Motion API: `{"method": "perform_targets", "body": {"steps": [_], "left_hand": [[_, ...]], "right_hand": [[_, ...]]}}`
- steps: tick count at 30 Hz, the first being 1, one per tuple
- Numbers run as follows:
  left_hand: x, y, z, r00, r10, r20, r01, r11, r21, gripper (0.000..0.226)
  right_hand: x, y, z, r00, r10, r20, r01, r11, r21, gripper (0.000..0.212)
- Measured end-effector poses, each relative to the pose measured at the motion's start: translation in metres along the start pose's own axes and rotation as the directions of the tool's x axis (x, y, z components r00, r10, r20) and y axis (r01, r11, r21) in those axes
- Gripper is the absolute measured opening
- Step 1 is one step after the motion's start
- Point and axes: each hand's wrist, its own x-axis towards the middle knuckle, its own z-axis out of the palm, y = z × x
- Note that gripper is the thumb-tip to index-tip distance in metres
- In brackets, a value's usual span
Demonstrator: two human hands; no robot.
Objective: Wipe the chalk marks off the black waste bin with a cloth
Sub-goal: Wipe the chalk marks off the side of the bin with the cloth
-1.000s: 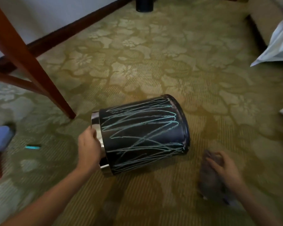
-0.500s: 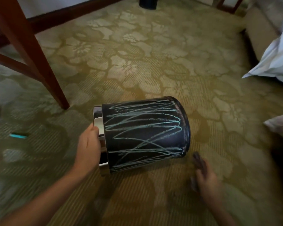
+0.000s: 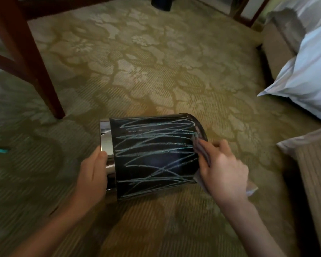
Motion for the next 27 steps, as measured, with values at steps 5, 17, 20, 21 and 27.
{"method": "perform_targets", "body": {"steps": [5, 17, 20, 21, 27], "left_hand": [[-0.003, -0.014, -0.004, 1.0, 0.026, 0.01, -0.026, 0.999, 0.036, 0.041], [-0.004, -0.016, -0.003, 1.0, 0.028, 0.006, -0.029, 0.997, 0.065, 0.048], [-0.008, -0.013, 0.0, 0.997, 0.066, -0.043, -0.062, 0.995, 0.072, 0.045], [-0.009, -0.013, 0.001, 0.996, 0.066, -0.053, -0.062, 0.995, 0.084, 0.046], [-0.008, -0.008, 0.0, 0.994, 0.055, -0.098, -0.034, 0.979, 0.199, 0.032]], "right_hand": [[0.001, -0.006, 0.002, 1.0, 0.009, 0.024, -0.006, 0.992, -0.13, 0.032], [0.017, -0.022, -0.009, 0.985, -0.09, 0.148, 0.123, 0.964, -0.234, 0.029], [0.021, -0.002, -0.019, 0.984, 0.008, 0.177, 0.04, 0.964, -0.262, 0.028], [0.019, -0.004, -0.019, 0.984, -0.016, 0.175, 0.061, 0.964, -0.259, 0.028], [0.006, -0.07, -0.007, 0.947, -0.277, 0.165, 0.288, 0.956, -0.048, 0.026]]}}
